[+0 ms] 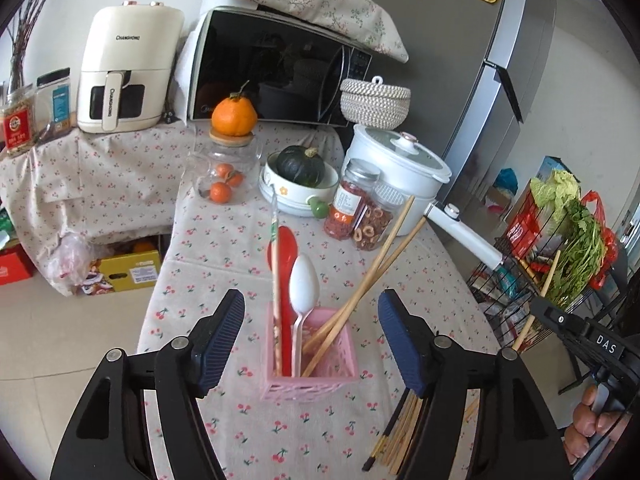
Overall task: Organize utensils
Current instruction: 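Carry the white spoon into the pink basket with the left tool while the right tool grasps a wooden chopstick, then carry the wooden chopstick over the pink basket and open the right tool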
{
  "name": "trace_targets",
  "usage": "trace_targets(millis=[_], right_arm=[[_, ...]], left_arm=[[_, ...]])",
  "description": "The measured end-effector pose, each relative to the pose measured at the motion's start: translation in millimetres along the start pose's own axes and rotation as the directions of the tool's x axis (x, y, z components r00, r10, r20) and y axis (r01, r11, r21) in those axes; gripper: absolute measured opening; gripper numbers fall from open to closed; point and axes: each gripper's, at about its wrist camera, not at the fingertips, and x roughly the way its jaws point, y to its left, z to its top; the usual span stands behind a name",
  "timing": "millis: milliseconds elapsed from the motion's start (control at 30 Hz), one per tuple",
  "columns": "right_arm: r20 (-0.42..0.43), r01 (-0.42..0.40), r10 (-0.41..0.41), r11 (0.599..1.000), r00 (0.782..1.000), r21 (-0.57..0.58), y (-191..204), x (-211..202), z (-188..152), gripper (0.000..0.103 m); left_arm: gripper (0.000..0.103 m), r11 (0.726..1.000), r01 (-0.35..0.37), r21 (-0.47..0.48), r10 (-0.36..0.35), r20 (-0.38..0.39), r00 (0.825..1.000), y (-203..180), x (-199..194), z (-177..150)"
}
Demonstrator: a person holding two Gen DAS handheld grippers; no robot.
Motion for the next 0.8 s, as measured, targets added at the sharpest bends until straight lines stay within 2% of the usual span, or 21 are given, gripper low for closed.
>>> trace_targets(millis=[67,167,233,300,433,633,800], right_arm=[[0.006,-0.019,0.019,1.0,1.0,-0.017,10,-1,-2,0.006],[0.007,-0.056,0.056,0.998,0.998,-0.036,27,-1,-6,0.006],[0.011,-0.071,0.072,0.995,0.997,-0.063,40,-2,-10,0.006],[0.022,-0.084,0.086,0.992,0.996,-0.091,52,-5,-13,0.006],[0.068,-0.112,0.121,0.985,0.99,-0.129,78,-15,-9,0.006],[0.204,-0.121,0.165,0.97,0.965,-0.212,128,-23,10,0.006],[0.252,-0.094,0.173,0.949,0.952,-0.3,162,-1,8,0.006]], left_arm=[[0.078,0.999,-0.038,-0.01,0.037,-0.069,0.997,9,-3,-6],[0.079,0.998,-0.044,-0.033,0.039,-0.137,0.99,28,-4,-21],[0.079,0.998,-0.053,-0.032,0.045,-0.213,0.976,36,2,-30],[0.079,0.999,-0.019,-0.031,0.009,-0.28,0.96,42,7,-36],[0.079,1.0,-0.01,-0.008,0.006,-0.354,0.935,52,13,-42],[0.079,0.999,-0.014,-0.044,-0.005,-0.408,0.913,68,18,-49],[0.079,0.998,0.019,-0.061,-0.043,-0.413,0.91,69,14,-47]])
